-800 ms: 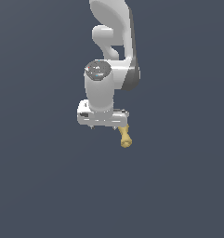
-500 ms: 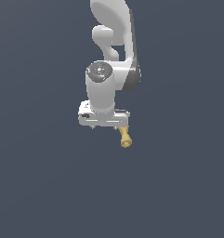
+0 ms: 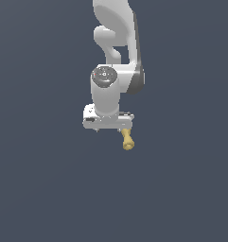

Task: Pick up the object and move it to a goal position.

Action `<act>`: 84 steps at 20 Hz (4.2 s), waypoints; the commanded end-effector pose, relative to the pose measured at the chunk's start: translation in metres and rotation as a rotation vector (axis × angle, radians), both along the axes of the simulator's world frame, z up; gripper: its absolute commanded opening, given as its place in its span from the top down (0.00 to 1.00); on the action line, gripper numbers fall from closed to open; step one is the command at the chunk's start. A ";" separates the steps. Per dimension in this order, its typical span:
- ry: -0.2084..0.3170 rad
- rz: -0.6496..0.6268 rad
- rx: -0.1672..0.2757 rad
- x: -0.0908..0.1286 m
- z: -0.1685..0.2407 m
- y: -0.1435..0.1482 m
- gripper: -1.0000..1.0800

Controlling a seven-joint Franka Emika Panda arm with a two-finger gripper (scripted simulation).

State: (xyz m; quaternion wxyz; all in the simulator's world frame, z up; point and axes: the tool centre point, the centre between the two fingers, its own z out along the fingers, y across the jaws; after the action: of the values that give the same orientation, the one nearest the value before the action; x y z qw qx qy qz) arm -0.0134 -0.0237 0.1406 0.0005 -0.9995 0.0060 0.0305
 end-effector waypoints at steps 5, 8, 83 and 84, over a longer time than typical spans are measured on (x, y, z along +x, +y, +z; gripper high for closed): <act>-0.015 0.025 -0.001 -0.004 -0.009 0.026 0.04; -0.029 0.045 -0.002 -0.009 -0.016 0.047 0.04; -0.061 0.093 0.004 -0.043 0.172 -0.013 1.00; -0.061 0.093 0.004 -0.043 0.182 -0.018 1.00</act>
State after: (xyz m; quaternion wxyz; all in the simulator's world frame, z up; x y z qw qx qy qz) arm -0.0552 -0.0347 0.3063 0.0011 -0.9992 -0.0401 -0.0005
